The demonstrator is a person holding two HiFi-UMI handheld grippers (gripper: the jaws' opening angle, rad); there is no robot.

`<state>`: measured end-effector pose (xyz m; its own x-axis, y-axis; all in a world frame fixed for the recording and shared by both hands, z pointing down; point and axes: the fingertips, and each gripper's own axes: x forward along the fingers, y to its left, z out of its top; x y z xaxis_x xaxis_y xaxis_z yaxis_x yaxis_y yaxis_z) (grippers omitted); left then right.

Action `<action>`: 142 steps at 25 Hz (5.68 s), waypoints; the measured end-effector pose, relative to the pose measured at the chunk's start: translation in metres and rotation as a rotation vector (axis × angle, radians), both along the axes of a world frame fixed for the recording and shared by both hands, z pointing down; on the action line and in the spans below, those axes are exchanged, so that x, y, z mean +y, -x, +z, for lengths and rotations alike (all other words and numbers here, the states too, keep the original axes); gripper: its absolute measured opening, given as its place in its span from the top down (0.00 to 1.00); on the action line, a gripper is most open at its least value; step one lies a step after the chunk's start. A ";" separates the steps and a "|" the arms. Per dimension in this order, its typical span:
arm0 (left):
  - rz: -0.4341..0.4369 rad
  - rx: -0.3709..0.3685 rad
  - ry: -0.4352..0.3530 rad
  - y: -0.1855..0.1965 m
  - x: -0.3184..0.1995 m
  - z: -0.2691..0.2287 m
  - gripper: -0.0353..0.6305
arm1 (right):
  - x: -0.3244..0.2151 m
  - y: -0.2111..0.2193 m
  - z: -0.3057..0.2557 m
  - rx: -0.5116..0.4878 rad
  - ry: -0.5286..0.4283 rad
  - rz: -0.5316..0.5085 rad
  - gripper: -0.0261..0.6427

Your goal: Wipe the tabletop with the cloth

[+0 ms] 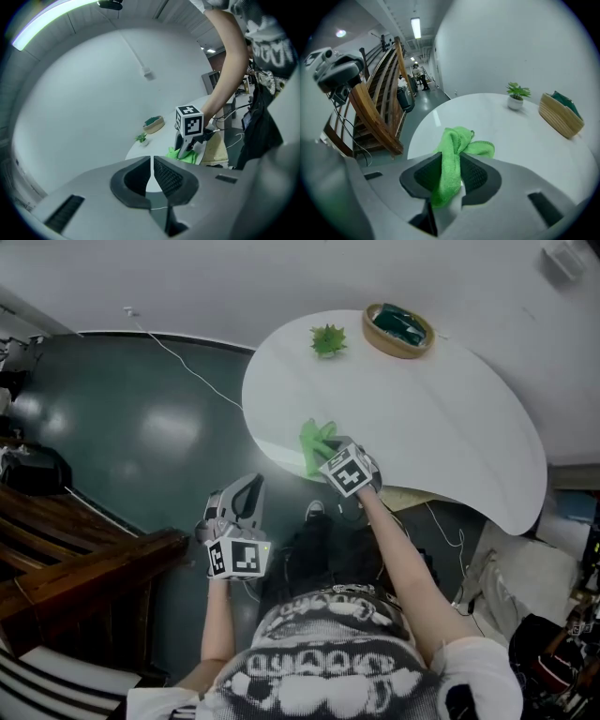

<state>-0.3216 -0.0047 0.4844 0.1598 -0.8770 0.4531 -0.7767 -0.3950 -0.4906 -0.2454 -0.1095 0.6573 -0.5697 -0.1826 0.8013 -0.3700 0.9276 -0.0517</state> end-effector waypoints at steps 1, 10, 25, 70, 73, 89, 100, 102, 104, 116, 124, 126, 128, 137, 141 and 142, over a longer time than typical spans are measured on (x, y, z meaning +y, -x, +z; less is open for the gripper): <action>0.020 -0.001 0.000 -0.009 -0.005 0.000 0.92 | -0.004 -0.012 0.001 0.002 -0.001 0.016 0.78; 0.177 -0.014 -0.020 -0.118 -0.051 -0.011 0.92 | -0.033 -0.150 0.000 0.000 -0.003 0.189 0.78; 0.336 0.008 -0.063 -0.356 -0.099 -0.027 0.92 | -0.059 -0.472 0.004 0.037 -0.042 0.468 0.78; 0.547 -0.064 -0.030 -0.526 -0.065 -0.032 0.92 | 0.053 -0.717 -0.046 -0.038 -0.142 0.898 0.78; 0.575 -0.058 -0.031 -0.527 -0.056 -0.032 0.92 | 0.066 -0.694 -0.052 -0.069 -0.134 0.905 0.78; 0.614 -0.024 -0.038 -0.436 0.026 -0.030 0.92 | 0.149 -0.571 -0.085 -0.067 -0.181 0.869 0.78; 0.657 0.015 -0.053 -0.383 0.097 -0.023 0.92 | 0.218 -0.460 -0.105 -0.107 -0.233 0.771 0.78; 0.670 0.016 -0.056 -0.377 0.109 -0.022 0.92 | 0.231 -0.444 -0.108 -0.114 -0.241 0.751 0.78; 0.678 0.024 -0.057 -0.372 0.120 -0.022 0.92 | 0.244 -0.432 -0.110 -0.112 -0.246 0.735 0.78; 0.696 0.025 -0.058 -0.352 0.165 -0.003 0.92 | 0.298 -0.401 -0.127 -0.105 -0.270 0.666 0.78; 0.726 0.029 -0.053 -0.359 0.177 0.002 0.92 | 0.309 -0.407 -0.126 -0.059 -0.286 0.635 0.79; 0.732 0.030 -0.053 -0.360 0.179 0.002 0.92 | 0.310 -0.410 -0.126 -0.054 -0.288 0.638 0.79; 0.737 0.031 -0.054 -0.362 0.180 0.002 0.92 | 0.310 -0.413 -0.127 -0.049 -0.289 0.645 0.79; 0.731 0.046 -0.058 -0.366 0.183 0.001 0.92 | 0.307 -0.420 -0.125 -0.051 -0.294 0.675 0.79; 0.723 0.047 -0.061 -0.365 0.182 0.003 0.92 | 0.308 -0.427 -0.124 -0.052 -0.296 0.681 0.79; 0.720 0.046 -0.063 -0.365 0.182 0.003 0.92 | 0.309 -0.430 -0.123 -0.052 -0.291 0.684 0.79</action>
<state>0.0438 0.1768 0.4872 0.7254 -0.5708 0.3846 -0.3544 -0.7888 -0.5023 0.1842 0.1995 0.5348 -0.2886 -0.7109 0.6414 -0.8733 0.4701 0.1281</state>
